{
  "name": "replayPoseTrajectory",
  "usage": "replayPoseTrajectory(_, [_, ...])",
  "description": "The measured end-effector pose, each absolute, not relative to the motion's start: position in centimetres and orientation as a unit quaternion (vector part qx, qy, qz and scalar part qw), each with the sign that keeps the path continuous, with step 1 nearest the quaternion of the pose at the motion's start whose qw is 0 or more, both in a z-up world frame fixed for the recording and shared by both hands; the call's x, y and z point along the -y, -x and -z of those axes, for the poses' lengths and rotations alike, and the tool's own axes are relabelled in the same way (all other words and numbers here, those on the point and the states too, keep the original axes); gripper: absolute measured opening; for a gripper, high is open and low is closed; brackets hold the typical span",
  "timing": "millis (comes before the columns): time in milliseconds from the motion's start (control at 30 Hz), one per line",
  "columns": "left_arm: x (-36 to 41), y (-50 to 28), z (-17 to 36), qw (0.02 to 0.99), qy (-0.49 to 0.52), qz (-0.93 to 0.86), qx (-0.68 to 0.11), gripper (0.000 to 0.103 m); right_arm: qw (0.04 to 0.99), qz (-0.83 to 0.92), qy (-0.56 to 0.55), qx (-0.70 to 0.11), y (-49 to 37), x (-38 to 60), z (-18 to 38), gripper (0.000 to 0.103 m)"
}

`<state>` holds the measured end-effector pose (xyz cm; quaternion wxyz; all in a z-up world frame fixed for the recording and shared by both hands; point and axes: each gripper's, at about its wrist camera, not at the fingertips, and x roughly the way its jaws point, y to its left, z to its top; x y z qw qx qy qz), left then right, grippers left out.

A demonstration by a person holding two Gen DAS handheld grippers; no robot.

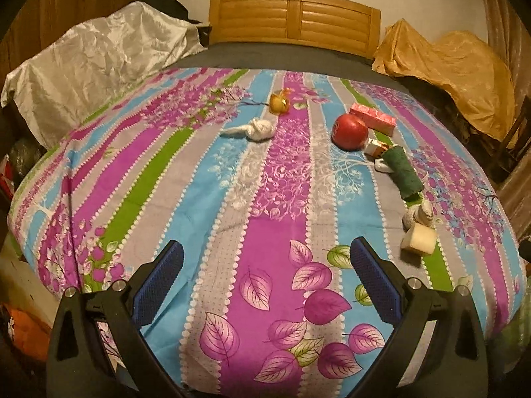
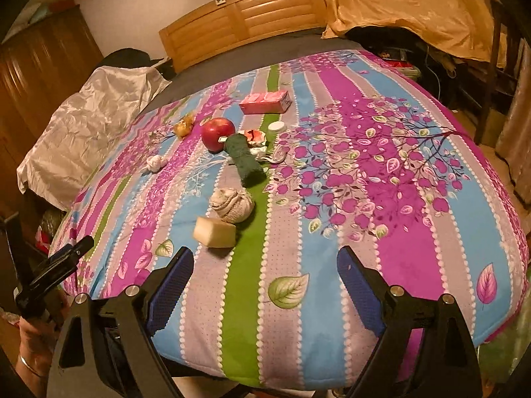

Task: Collect trash
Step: 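Grasp the white knotted cloth with the left tool while the right tool grasps the green scouring pad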

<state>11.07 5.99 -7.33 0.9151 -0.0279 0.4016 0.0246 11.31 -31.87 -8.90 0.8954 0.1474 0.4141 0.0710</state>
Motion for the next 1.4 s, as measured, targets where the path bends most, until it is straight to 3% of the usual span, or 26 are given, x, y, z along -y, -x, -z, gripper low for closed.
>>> replayPoseTrajectory(433, [-5.9,-12.3,10.2,0.903,0.002,-0.016,-0.428,0.097,0.911,-0.091,-0.047,-0.399,-14.3,28.5,9.1,0.088])
replayPoseTrajectory(500, [-6.2,-13.4,10.1,0.903,0.007,-0.013,-0.43,0.097,0.915,-0.096,-0.032,-0.391,-15.7,28.0,9.0,0.082])
replayPoseTrajectory(767, [-8.6,-23.3,9.5,0.914,0.013,-0.022,-0.405,0.095,0.92,-0.109,-0.027,-0.375,-23.6,26.9,9.3,0.071])
replayPoseTrajectory(933, [-9.8,-31.1,10.2,0.916,0.024,-0.01,-0.401,0.09,0.905,-0.134,-0.031,-0.403,-29.8,25.5,11.3,0.057])
replayPoseTrajectory(1200, [-10.7,-38.9,13.1,0.909,0.001,0.013,-0.416,0.088,0.88,-0.142,-0.011,-0.454,-34.6,23.2,16.2,0.055])
replayPoseTrajectory(1233, [-10.5,-39.4,13.7,0.906,-0.004,0.015,-0.424,0.088,0.876,-0.141,-0.012,-0.462,-35.0,23.1,16.8,0.053])
replayPoseTrajectory(1300, [-10.2,-40.2,15.7,0.891,-0.02,0.017,-0.453,0.083,0.87,-0.139,-0.014,-0.473,-35.3,23.0,17.8,0.034])
replayPoseTrajectory(1333, [-10.1,-40.6,16.9,0.881,-0.026,0.016,-0.473,0.07,0.869,-0.138,-0.016,-0.475,-35.2,23.0,18.1,0.025])
replayPoseTrajectory(1367, [-10.1,-40.4,17.4,0.878,-0.021,0.022,-0.478,0.065,0.869,-0.139,-0.025,-0.474,-35.1,23.2,18.1,0.016])
replayPoseTrajectory(1400, [-10.2,-39.9,17.1,0.884,-0.016,0.026,-0.466,0.054,0.871,-0.142,-0.031,-0.469,-34.8,23.3,17.8,0.016])
